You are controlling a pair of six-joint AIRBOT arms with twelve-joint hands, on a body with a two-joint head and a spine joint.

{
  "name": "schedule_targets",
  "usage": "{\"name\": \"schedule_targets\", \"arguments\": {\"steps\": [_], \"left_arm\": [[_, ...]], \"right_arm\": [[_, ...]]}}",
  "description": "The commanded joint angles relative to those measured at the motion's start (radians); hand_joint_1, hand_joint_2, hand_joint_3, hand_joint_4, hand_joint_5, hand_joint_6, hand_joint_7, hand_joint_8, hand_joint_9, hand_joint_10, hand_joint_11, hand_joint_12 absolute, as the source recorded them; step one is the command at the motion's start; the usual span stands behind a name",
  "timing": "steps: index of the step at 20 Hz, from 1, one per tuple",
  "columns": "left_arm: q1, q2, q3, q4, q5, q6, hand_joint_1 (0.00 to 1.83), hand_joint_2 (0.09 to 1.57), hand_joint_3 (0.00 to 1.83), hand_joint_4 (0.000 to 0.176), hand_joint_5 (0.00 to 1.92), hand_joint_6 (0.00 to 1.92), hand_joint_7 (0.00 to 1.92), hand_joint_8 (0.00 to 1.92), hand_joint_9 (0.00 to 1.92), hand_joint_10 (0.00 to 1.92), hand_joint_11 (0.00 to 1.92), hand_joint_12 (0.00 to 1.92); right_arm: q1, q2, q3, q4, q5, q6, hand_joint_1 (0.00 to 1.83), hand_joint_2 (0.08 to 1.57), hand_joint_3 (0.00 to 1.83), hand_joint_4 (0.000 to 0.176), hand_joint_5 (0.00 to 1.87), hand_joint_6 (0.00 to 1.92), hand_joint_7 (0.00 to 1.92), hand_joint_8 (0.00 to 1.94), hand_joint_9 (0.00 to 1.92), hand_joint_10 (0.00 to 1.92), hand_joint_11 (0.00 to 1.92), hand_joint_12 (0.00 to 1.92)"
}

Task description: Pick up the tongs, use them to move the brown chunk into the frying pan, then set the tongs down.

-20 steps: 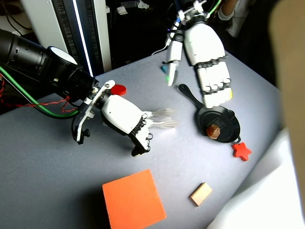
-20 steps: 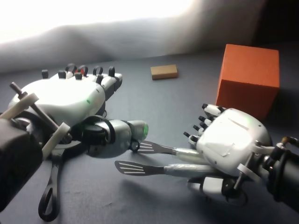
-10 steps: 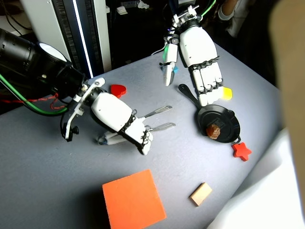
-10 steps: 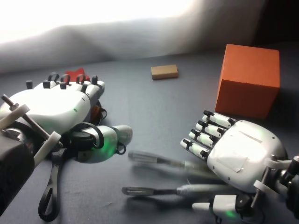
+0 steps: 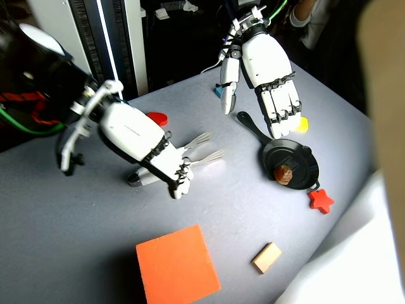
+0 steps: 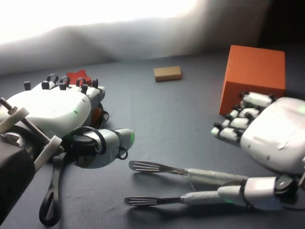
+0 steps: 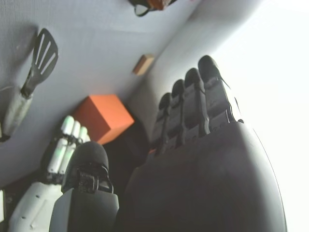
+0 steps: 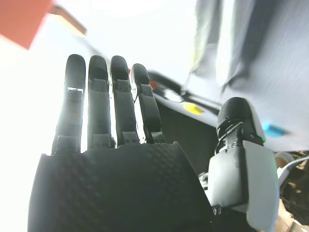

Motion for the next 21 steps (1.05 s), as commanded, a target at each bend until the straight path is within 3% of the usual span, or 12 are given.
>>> {"name": "schedule_targets", "arguments": {"steps": [1, 5, 7, 9, 11, 12, 13, 15, 18, 19, 20, 21], "left_arm": [[-0.01, 0.009, -0.008, 0.091, -0.039, -0.001, 0.14, 1.3, 0.0, 0.003, 0.26, 0.02, 0.32, 0.01, 0.28, 0.03, 0.0, 0.74], [-0.011, 0.008, -0.021, 0.091, -0.06, -0.007, 0.14, 1.34, 0.0, 0.0, 0.5, 0.06, 0.63, 0.05, 0.55, 0.17, 0.0, 1.43], [-0.008, 0.009, -0.022, 0.091, -0.06, -0.008, 0.18, 1.37, 0.0, 0.0, 0.71, 0.38, 0.8, 0.23, 0.52, 0.87, 0.05, 1.74], [-0.008, 0.009, -0.023, 0.091, -0.06, -0.013, 0.21, 1.38, 0.0, 0.0, 0.68, 1.05, 0.71, 1.03, 0.51, 1.4, 0.22, 1.86], [-0.01, 0.009, -0.024, 0.091, -0.063, -0.021, 0.16, 1.4, 0.01, 0.0, 0.75, 1.22, 0.8, 1.43, 0.63, 1.7, 0.41, 1.92], [-0.012, 0.009, -0.024, 0.091, -0.068, -0.021, 0.22, 1.4, 0.0, 0.0, 0.8, 1.35, 0.9, 1.54, 0.75, 1.81, 0.55, 1.92], [-0.013, 0.009, -0.024, 0.091, -0.071, -0.021, 0.27, 1.41, 0.0, 0.0, 0.86, 1.5, 0.99, 1.69, 0.89, 1.9, 0.71, 1.92], [-0.011, 0.009, -0.026, 0.091, -0.072, -0.021, 0.3, 1.44, 0.01, 0.0, 0.92, 1.7, 1.11, 1.78, 1.09, 1.92, 0.98, 1.92], [-0.001, 0.01, -0.029, 0.091, -0.075, -0.03, 0.37, 1.5, 0.01, 0.0, 0.99, 1.73, 1.15, 1.82, 1.16, 1.92, 1.14, 1.92], [0.0, 0.01, -0.029, 0.091, -0.08, -0.032, 0.34, 1.51, 0.01, 0.0, 1.0, 1.73, 1.17, 1.81, 1.19, 1.92, 1.17, 1.92], [0.0, 0.01, -0.028, 0.091, -0.086, -0.033, 0.33, 1.51, 0.01, 0.0, 1.02, 1.7, 1.17, 1.8, 1.19, 1.92, 1.18, 1.92], [-0.001, 0.011, -0.027, 0.091, -0.09, -0.035, 0.32, 1.52, 0.01, 0.0, 1.0, 1.76, 1.15, 1.86, 1.18, 1.92, 1.19, 1.92]], "right_arm": [[0.026, 0.027, -0.014, -0.045, -0.014, -0.008, 0.0, 1.14, 0.0, 0.0, 0.55, 0.06, 0.64, 0.03, 0.58, 0.08, 0.08, 1.22], [0.104, 0.15, -0.063, -0.044, 0.011, -0.015, 0.05, 1.22, 0.0, 0.0, 0.99, 0.09, 1.1, 0.05, 0.99, 0.3, 0.38, 1.41], [0.137, 0.204, -0.073, -0.044, 0.059, -0.001, 0.13, 1.25, 0.0, 0.0, 1.15, 0.14, 1.23, 0.19, 0.93, 0.91, 0.58, 1.6], [0.182, 0.269, -0.074, -0.044, 0.163, -0.001, 0.13, 1.29, 0.0, 0.0, 1.16, 0.22, 1.25, 0.43, 1.02, 1.06, 0.78, 1.56], [0.232, 0.328, -0.065, -0.045, 0.311, -0.043, 0.24, 1.34, 0.0, 0.0, 1.18, 0.43, 1.32, 0.72, 1.15, 1.38, 0.89, 1.86], [0.255, 0.344, -0.058, -0.045, 0.372, -0.056, 0.23, 1.38, 0.01, 0.0, 1.12, 0.82, 1.28, 1.08, 1.15, 1.63, 0.97, 1.91], [0.272, 0.356, -0.049, -0.045, 0.415, -0.049, 0.3, 1.41, 0.01, 0.0, 1.07, 1.24, 1.27, 1.37, 1.19, 1.78, 1.1, 1.92], [0.306, 0.369, -0.005, -0.045, 0.555, -0.022, 0.57, 1.43, 0.0, 0.0, 1.05, 1.69, 1.26, 1.69, 1.23, 1.91, 1.25, 1.92], [0.329, 0.357, 0.079, -0.044, 0.766, -0.04, 0.76, 1.43, 0.0, 0.0, 1.05, 1.87, 1.24, 1.87, 1.27, 1.92, 1.32, 1.92], [0.334, 0.343, 0.117, 0.007, 0.849, -0.125, 0.77, 1.43, 0.0, 0.0, 1.06, 1.89, 1.25, 1.88, 1.28, 1.92, 1.33, 1.92], [0.326, 0.325, 0.169, 0.209, 0.978, -0.332, 0.78, 1.43, 0.0, 0.0, 1.05, 1.91, 1.25, 1.89, 1.28, 1.92, 1.33, 1.92], [0.321, 0.314, 0.209, 0.318, 1.113, -0.429, 0.76, 1.44, 0.01, 0.0, 1.06, 1.92, 1.25, 1.9, 1.28, 1.92, 1.32, 1.92]]}}
